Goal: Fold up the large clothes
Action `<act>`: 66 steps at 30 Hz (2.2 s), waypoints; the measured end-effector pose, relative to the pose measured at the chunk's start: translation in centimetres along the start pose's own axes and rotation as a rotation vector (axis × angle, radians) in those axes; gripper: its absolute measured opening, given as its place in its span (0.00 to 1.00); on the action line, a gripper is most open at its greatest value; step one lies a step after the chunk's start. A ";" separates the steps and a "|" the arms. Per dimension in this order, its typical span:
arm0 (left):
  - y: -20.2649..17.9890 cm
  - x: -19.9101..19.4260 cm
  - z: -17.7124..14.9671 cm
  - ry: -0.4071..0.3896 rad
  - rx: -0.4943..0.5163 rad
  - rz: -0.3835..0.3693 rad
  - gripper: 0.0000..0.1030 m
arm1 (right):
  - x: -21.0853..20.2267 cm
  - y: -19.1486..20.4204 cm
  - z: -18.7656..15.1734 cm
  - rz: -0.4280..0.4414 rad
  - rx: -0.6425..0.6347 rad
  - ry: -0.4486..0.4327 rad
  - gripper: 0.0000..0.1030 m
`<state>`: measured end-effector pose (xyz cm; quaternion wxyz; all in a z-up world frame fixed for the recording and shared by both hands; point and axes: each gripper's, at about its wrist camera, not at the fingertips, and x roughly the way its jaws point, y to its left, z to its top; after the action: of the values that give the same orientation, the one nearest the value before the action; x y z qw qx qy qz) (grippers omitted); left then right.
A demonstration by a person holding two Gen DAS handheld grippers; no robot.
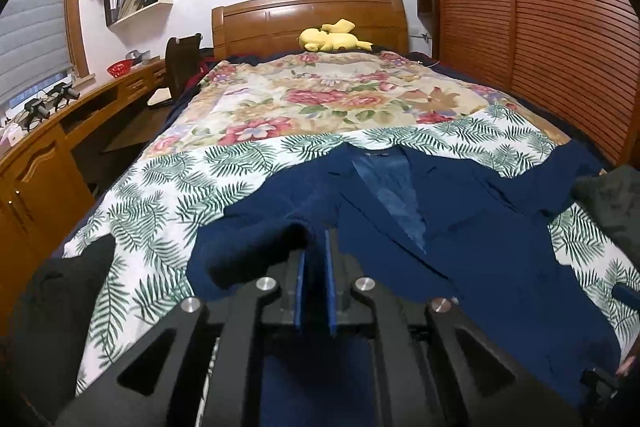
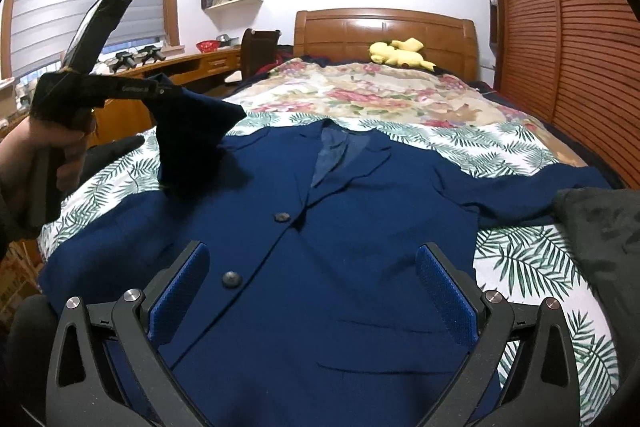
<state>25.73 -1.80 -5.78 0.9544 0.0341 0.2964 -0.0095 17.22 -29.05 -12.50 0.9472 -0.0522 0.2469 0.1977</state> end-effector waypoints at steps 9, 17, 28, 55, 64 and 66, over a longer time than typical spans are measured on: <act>0.1 -3.4 -4.3 -0.061 0.005 -0.028 0.29 | 1.5 1.7 -0.5 -0.003 -0.031 0.057 1.00; 3.0 -5.7 -6.9 -0.112 -0.058 -0.003 0.31 | 4.9 4.7 1.9 0.054 -0.069 0.075 1.00; 8.0 -4.3 -10.3 -0.030 -0.144 -0.017 0.31 | 15.2 13.0 3.7 0.273 -0.198 0.246 0.64; 7.7 -5.2 -10.9 -0.030 -0.168 -0.032 0.31 | 14.1 10.5 6.5 0.184 -0.169 0.194 0.05; 6.8 -5.6 -10.6 -0.041 -0.145 -0.046 0.31 | 7.7 8.6 9.5 0.185 -0.132 0.046 0.04; 6.7 -5.8 -10.5 -0.051 -0.143 -0.050 0.31 | 6.4 8.1 9.9 0.181 -0.123 0.022 0.04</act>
<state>15.22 5.57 -10.74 0.9611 -0.0416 0.2729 -0.0131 23.57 -17.46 -6.99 0.9178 -0.0899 0.2483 0.2965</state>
